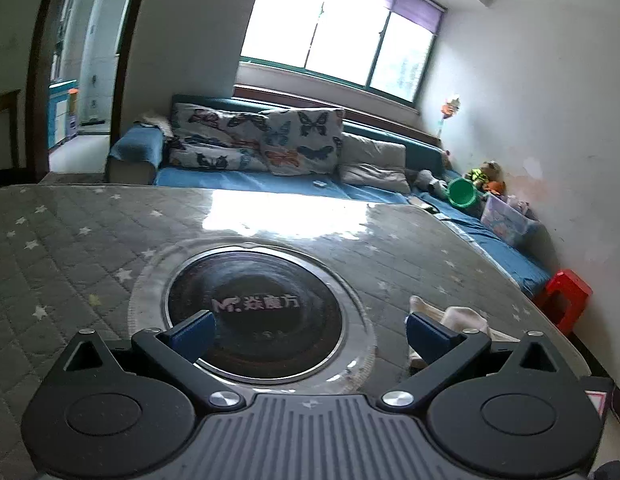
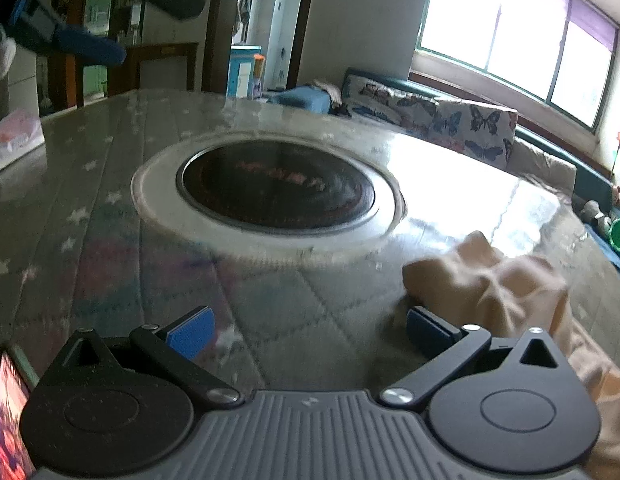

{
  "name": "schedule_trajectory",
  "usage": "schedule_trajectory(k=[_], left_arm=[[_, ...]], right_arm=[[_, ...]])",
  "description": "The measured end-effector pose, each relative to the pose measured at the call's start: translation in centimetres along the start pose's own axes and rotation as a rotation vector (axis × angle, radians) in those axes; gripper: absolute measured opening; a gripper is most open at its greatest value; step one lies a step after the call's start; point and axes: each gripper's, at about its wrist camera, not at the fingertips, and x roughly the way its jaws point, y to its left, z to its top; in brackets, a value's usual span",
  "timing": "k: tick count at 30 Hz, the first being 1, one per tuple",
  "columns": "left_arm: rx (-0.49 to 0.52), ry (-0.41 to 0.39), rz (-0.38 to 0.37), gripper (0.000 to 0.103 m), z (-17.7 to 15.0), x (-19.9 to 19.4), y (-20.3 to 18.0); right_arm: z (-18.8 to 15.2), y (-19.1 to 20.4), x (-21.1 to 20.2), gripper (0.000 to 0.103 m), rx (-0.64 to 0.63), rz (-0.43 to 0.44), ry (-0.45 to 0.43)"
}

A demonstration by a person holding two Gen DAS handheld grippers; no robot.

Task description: Fold clothes

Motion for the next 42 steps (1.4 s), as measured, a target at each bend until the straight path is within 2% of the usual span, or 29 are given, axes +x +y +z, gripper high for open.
schedule_trajectory(k=[11,23,42], left_arm=[[0.068,0.021,-0.081,0.103,-0.7,0.8,-2.6],[0.112,0.052,-0.135,0.103,-1.2,1.8,-4.1],[0.150,0.074,-0.135,0.103,-1.4,2.5,-4.9]], right_arm=[[-1.5,-1.9,0.2,0.103,0.162,0.051,0.042],[-1.7,-2.2,0.1,0.103,0.160,0.048,0.040],[-1.9,-2.1,0.0,0.103,0.160,0.045,0.031]])
